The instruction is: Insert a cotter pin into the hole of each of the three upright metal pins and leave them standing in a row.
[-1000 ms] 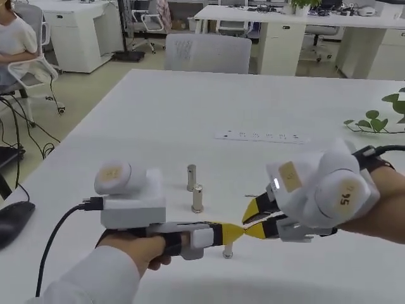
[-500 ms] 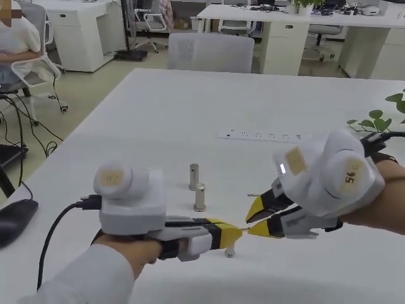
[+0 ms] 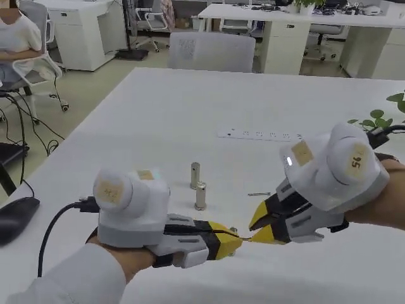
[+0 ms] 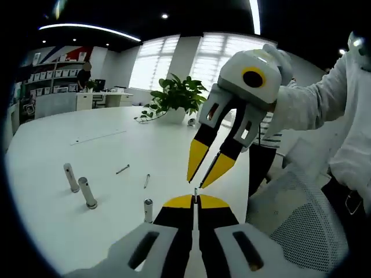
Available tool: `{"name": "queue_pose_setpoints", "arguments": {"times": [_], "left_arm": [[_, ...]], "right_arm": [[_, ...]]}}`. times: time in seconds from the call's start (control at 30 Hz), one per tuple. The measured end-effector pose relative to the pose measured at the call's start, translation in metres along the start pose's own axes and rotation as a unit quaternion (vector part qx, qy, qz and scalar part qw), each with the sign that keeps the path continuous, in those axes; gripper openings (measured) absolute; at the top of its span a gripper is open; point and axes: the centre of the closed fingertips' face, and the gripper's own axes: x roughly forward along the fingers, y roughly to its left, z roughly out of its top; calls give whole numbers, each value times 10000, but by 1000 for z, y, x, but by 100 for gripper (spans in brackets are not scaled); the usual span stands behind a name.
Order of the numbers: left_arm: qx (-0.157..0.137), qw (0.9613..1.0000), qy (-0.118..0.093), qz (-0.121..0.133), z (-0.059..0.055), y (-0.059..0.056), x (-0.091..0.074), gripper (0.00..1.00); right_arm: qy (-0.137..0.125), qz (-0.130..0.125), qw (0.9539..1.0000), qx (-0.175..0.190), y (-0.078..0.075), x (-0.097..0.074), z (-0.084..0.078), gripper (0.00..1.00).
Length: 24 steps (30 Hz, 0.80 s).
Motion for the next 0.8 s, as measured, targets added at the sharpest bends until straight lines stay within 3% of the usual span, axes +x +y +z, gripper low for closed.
{"name": "queue_pose_setpoints", "arguments": {"times": [0.37,0.8], "left_arm": [[403,9987,21,-301,-2,-12,-1,0],[652,9970,23,-426,-3,-18,-2,0]], "right_arm": [[-92,293,9995,-33,15,3,1,8],[-174,447,9988,-40,22,4,4,5]]}}
